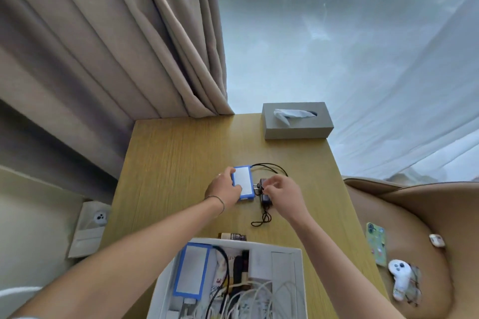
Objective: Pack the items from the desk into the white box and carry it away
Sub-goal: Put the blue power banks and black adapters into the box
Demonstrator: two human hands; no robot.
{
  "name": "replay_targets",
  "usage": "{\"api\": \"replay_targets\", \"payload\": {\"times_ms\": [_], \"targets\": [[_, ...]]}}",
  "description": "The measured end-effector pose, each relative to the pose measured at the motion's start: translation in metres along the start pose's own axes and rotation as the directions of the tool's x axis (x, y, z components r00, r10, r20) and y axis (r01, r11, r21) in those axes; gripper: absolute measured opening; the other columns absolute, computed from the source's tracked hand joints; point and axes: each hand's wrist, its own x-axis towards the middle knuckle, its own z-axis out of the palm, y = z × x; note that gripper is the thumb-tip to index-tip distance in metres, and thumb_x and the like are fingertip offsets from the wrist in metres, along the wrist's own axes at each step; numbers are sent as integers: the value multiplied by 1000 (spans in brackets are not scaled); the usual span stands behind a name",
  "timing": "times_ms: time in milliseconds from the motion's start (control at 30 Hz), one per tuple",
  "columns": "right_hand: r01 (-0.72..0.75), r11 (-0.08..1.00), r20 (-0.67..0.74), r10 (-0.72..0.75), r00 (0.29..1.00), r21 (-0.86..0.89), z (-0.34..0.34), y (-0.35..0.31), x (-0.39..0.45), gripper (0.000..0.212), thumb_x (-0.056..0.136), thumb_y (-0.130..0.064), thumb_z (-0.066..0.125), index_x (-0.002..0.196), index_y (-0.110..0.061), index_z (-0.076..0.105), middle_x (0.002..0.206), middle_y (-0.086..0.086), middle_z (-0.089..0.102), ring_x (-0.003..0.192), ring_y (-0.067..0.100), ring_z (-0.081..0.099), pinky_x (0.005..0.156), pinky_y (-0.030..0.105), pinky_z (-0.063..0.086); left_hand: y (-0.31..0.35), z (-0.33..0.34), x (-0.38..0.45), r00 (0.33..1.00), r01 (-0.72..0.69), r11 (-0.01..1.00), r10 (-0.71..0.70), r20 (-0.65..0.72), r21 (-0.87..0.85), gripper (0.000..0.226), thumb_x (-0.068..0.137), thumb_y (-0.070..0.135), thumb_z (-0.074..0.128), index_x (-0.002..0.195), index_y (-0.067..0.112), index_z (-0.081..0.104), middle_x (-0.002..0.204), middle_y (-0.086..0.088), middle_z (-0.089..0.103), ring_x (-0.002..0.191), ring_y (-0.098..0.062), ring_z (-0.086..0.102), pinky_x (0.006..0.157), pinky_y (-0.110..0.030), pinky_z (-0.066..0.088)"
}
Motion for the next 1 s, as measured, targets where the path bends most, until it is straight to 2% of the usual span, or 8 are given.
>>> {"api": "replay_targets", "payload": {"times_ms": [100,200,400,567,700,800,933,1000], "targets": [[7,1000,13,-7,1000,27,-6,11,4,20,92,-10,57,100,-18,73,98,1,74,89,14,69,75,31,55,10,22,19,996,88,992,-89,-1,90,65,86,36,61,144,26,34,133,-10,52,112,-32,58,84,-37,48],[28,999,23,-29,999,31,-12,18,5,19,93,-10,57,101,-16,73,96,1,73,89,13,68,77,31,55,21,40,35,985,173,965,-170,-35,195,78,82,51,67,145,25,29,140,-12,40,116,-33,55,86,-39,46],[50,997,14,-51,999,65,-20,32,4,17,93,-12,58,96,-21,72,87,-5,72,80,7,67,63,21,50,28,55,57,966,258,901,-234,-111,348,83,74,61,73,136,21,34,138,-15,37,87,-26,51,67,-34,43],[61,995,29,-64,998,80,-23,34,3,17,95,-12,58,97,-22,71,89,-6,72,83,4,66,63,16,45,31,54,62,966,256,914,-229,-122,316,79,74,55,76,132,20,36,131,-14,40,83,-24,46,64,-34,41],[93,992,-9,-92,996,87,-27,30,2,17,95,-13,58,96,-24,71,92,-8,71,87,4,65,70,22,51,28,43,49,979,172,952,-136,-153,255,76,69,54,77,125,24,36,127,-12,42,81,-25,56,60,-32,45],[136,990,-128,-133,983,21,-27,19,-1,18,95,-12,57,103,-23,70,100,-9,69,92,4,64,81,31,57,26,28,33,985,58,979,-24,-173,197,71,66,53,77,119,29,36,108,-3,54,80,-21,58,60,-30,46],[253,952,-292,-294,910,-170,-25,7,-4,43,87,-8,62,127,-24,59,127,-5,59,120,13,52,101,28,42,30,3,4,971,-79,990,103,-214,120,68,64,49,77,117,38,35,100,4,56,77,-17,58,56,-25,42],[284,924,-306,-356,883,-255,-25,0,-3,52,85,-10,65,134,-24,55,137,-4,55,131,16,46,113,36,36,33,-9,-13,958,-142,987,155,-242,70,69,64,46,79,117,41,35,102,5,54,80,-17,58,56,-24,42]]}}
